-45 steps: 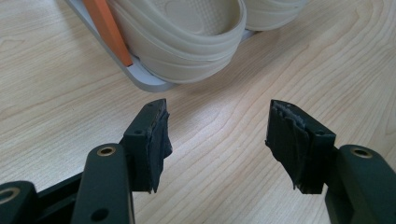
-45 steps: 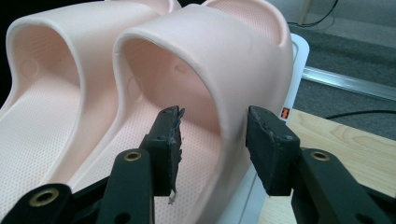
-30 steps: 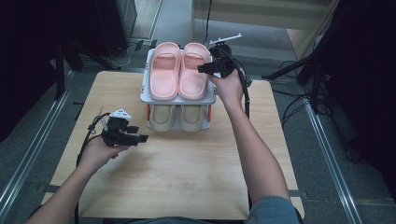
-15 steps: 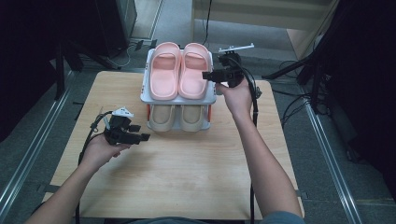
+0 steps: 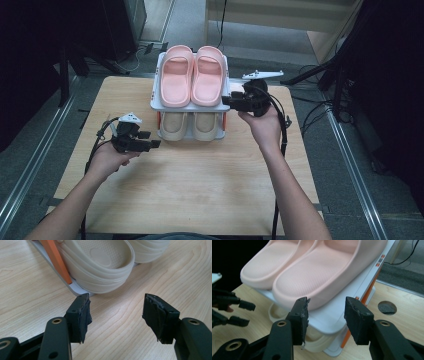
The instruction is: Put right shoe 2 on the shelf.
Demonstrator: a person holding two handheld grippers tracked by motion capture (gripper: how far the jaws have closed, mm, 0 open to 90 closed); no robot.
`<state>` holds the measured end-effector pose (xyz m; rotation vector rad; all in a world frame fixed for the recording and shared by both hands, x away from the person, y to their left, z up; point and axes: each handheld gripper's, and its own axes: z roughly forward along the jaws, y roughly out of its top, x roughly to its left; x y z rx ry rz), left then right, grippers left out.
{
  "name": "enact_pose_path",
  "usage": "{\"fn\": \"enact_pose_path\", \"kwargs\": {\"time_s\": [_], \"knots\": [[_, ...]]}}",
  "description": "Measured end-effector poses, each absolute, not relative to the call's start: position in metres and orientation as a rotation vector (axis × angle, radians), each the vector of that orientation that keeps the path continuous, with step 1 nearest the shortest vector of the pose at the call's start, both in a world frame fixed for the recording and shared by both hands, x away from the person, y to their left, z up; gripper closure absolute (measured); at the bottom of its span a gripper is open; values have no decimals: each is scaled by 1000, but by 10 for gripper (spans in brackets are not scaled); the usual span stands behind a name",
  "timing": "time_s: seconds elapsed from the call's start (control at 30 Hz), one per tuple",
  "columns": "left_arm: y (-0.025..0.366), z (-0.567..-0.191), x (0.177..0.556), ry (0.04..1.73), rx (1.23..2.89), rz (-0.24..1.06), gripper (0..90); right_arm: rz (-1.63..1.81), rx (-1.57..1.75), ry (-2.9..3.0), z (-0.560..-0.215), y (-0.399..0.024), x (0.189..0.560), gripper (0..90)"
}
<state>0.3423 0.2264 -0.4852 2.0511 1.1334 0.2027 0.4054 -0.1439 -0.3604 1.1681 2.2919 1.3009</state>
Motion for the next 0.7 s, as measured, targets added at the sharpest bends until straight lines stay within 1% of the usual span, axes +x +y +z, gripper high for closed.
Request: {"fn": "enact_pose_path", "kwargs": {"time_s": [0.07,0.23,0.4,0.7], "knots": [[226,-484,344,1135,2077,201,391,1302,1159,2300,-365,-146,399,536],[227,-484,343,1132,2072,227,403,1297,1142,2311,-377,-151,384,522],[228,-484,344,1140,2068,227,404,1324,1150,2324,-393,-157,371,513],[228,-485,344,1146,2056,229,399,1346,1134,2327,-411,-164,360,504]]}}
